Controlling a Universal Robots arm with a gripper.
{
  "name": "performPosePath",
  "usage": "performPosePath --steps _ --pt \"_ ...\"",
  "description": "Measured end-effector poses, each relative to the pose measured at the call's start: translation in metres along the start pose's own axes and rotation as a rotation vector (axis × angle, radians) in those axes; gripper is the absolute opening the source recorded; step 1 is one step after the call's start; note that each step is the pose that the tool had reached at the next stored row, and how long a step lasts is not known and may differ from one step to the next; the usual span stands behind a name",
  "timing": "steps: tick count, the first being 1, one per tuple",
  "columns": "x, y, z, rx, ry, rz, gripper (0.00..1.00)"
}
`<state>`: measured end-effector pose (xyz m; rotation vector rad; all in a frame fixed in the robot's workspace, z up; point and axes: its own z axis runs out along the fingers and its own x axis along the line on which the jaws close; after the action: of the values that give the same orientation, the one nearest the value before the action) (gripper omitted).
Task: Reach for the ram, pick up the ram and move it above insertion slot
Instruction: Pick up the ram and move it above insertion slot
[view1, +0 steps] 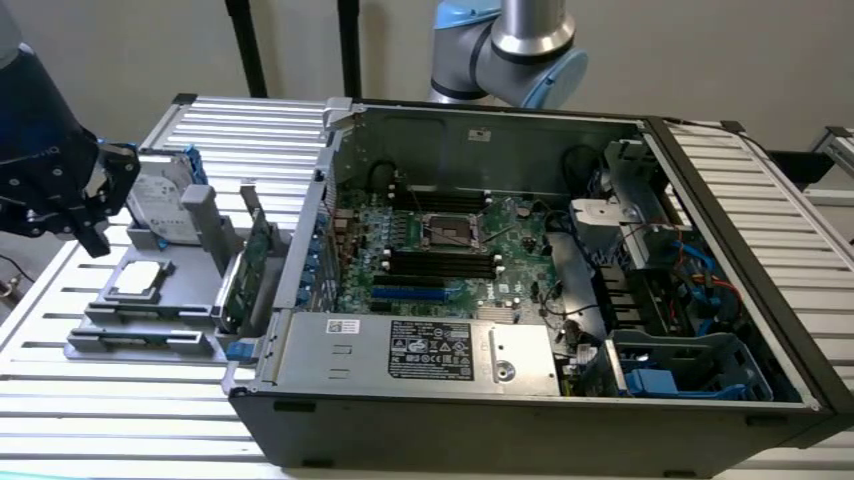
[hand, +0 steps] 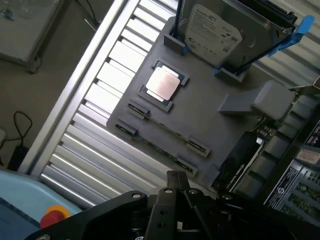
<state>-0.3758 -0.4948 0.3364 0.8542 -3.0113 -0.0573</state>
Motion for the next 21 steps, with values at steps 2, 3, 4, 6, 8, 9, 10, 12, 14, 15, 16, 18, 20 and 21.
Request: performPosePath --steps 2,3,4,6,8,9,10,12,14,15,16,18,20,21 --pt "0.0 0.0 0.0009 0.0 0.0013 -0.036 0.11" --pt "0.0 0.0 0.0014 0.0 0.0019 -0.054 0.11" --pt "0.0 -0.0001 0.0018 0.0 0.0026 -0.072 0.11" --pt "0.0 -0.0001 0.0025 0.0001 0.0042 -0.108 0.11" --pt "0.0 -0.0001 0.0034 0.0001 0.0056 -0.145 0.11" --pt "0.0 -0.0002 0.0038 0.0001 0.0063 -0.163 0.11" --pt "0.0 -0.0002 0.0041 0.0001 0.0069 -0.181 0.11" --pt "0.0 -0.0002 0.0048 0.0001 0.0084 -0.217 0.11" --pt "0.0 -0.0002 0.0055 0.0001 0.0097 -0.254 0.11" --pt "0.0 -0.0002 0.0059 0.0001 0.0104 -0.272 0.11" --pt "0.0 -0.0003 0.0062 0.0001 0.0111 -0.29 0.11" --pt "0.0 -0.0003 0.0068 0.0002 0.0125 -0.326 0.11" --pt "0.0 -0.0003 0.0074 0.0002 0.0139 -0.362 0.11" --pt "0.0 -0.0002 0.0077 0.0002 0.0145 -0.381 0.11"
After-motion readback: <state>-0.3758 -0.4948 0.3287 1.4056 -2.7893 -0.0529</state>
